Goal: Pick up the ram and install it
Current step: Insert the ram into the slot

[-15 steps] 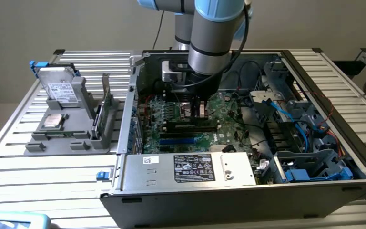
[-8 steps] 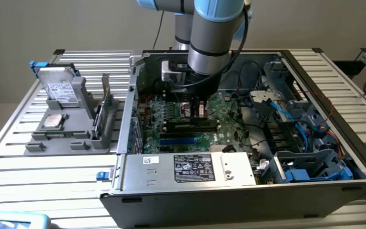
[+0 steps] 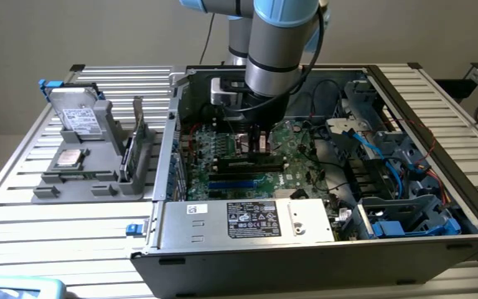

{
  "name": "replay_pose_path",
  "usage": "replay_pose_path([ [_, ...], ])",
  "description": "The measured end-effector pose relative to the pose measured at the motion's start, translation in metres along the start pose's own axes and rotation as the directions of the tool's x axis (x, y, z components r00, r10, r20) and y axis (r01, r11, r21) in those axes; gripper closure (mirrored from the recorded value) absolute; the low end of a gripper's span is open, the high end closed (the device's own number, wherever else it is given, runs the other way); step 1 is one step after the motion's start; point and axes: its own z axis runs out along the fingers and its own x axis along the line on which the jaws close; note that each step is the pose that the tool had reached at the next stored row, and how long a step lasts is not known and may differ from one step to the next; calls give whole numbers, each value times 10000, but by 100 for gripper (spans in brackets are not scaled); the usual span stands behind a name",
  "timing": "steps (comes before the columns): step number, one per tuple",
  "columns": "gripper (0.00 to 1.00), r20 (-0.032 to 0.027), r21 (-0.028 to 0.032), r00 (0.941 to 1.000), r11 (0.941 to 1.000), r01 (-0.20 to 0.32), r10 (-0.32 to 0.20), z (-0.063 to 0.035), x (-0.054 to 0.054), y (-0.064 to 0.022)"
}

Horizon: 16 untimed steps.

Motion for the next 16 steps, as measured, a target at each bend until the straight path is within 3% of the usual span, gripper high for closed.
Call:
replay_pose_path([
  [16, 87, 24, 0, 9994, 9994, -359, 359, 1, 1, 2],
])
